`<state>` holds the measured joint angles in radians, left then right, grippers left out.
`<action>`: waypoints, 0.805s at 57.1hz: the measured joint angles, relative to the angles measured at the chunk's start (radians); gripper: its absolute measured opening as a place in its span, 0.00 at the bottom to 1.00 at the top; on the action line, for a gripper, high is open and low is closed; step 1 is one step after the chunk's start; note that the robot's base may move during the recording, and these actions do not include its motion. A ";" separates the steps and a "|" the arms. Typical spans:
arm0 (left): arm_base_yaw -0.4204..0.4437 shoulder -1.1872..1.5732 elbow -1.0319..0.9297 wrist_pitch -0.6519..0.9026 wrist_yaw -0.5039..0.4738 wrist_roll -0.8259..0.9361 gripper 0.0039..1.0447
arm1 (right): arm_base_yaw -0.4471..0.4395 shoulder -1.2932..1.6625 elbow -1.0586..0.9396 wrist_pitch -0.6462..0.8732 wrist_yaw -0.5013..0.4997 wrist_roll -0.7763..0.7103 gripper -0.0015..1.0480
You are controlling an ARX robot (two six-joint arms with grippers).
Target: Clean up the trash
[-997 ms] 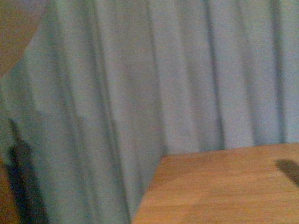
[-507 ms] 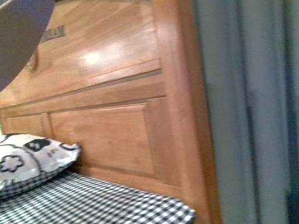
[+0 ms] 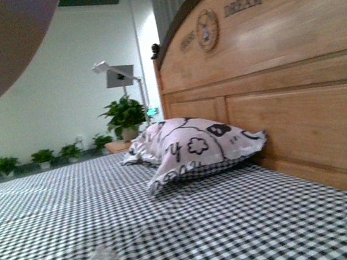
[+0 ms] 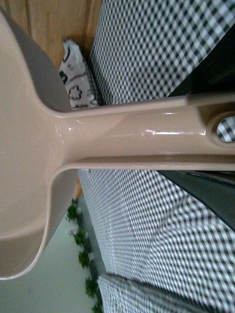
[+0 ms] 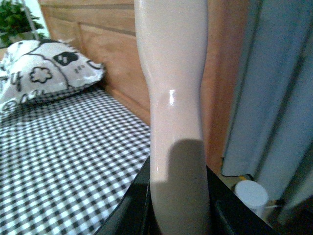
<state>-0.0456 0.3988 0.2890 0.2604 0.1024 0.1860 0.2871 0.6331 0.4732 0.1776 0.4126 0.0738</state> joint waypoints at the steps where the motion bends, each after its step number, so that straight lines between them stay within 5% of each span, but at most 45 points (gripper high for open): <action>1: 0.000 0.000 0.000 0.000 -0.002 0.000 0.26 | 0.000 0.000 0.000 0.000 -0.002 0.000 0.19; 29: 0.002 -0.002 0.000 0.000 0.002 -0.001 0.26 | 0.002 0.002 -0.001 0.000 -0.003 -0.004 0.19; 36: 0.016 0.077 0.097 -0.274 -0.067 -0.173 0.26 | 0.002 0.001 -0.001 0.000 -0.002 -0.005 0.19; 46: 0.075 0.316 0.126 -0.218 0.045 -0.151 0.25 | 0.002 0.001 -0.001 0.000 -0.002 -0.005 0.19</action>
<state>0.0292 0.7151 0.4152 0.0425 0.1474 0.0345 0.2890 0.6342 0.4725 0.1772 0.4110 0.0692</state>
